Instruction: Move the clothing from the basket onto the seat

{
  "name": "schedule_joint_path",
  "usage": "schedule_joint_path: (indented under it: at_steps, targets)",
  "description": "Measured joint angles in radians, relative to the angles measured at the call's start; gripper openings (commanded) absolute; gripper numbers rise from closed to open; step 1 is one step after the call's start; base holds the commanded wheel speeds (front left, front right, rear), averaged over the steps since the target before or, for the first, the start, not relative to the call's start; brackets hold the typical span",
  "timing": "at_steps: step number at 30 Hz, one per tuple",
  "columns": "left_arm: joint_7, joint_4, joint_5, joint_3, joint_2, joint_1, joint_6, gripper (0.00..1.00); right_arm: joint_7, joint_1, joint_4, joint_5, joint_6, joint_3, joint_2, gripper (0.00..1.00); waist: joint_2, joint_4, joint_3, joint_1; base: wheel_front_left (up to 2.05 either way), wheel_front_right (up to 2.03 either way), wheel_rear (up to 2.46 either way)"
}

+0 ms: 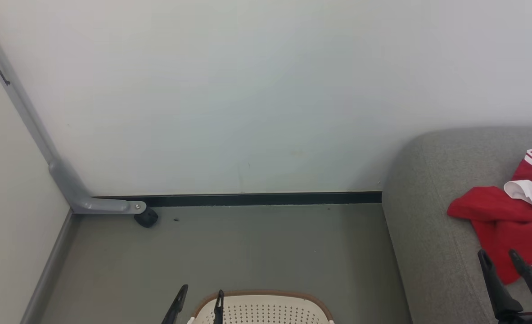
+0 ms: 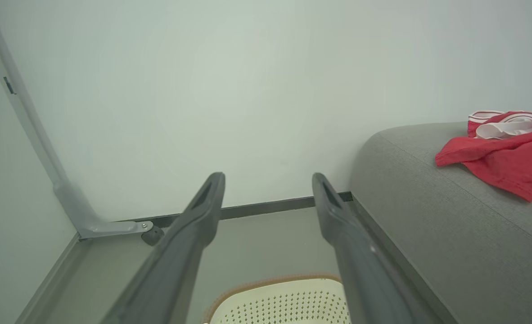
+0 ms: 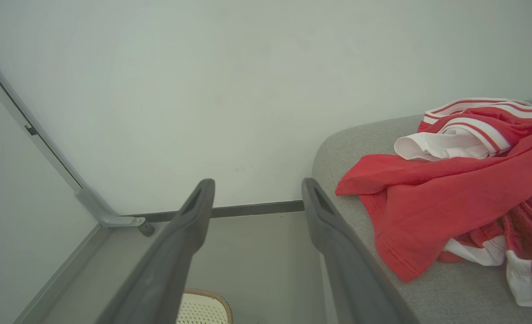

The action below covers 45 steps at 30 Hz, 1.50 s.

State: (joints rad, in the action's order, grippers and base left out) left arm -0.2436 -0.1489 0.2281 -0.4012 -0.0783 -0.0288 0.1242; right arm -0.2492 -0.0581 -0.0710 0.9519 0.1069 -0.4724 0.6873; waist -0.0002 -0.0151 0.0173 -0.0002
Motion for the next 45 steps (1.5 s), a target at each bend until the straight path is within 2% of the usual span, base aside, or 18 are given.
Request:
schedule_joint_path:
  at_steps: [5,16,22,29,45]
  targets:
    - [0.004,0.015,-0.016,0.067,0.006,-0.038,0.000,1.00,0.000,0.038,0.031,-0.033,0.009,0.019,-0.019,1.00,0.0002,-0.006,0.009,0.0001,0.00,0.00,0.00]
    - [0.032,0.027,-0.063,0.129,0.018,-0.085,0.000,1.00,0.000,0.139,0.056,-0.177,0.017,0.063,-0.064,1.00,0.0003,-0.003,0.018,0.0002,0.00,0.00,0.00]
    - [0.049,0.028,-0.072,0.134,0.019,-0.086,0.000,1.00,0.000,0.172,0.057,-0.260,0.018,0.100,-0.069,1.00,0.0002,-0.001,0.019,0.0002,0.00,0.00,0.00]
    - [0.059,0.030,-0.080,0.132,0.020,-0.103,0.000,1.00,0.000,0.204,0.047,-0.340,0.018,0.153,-0.104,1.00,0.0002,0.002,0.021,0.0002,0.00,0.00,0.00]
    - [0.066,0.037,-0.061,0.108,0.020,-0.103,0.000,1.00,0.000,0.240,0.066,-0.418,0.018,0.233,-0.165,1.00,0.0002,0.001,0.020,0.0002,0.00,0.00,0.00]
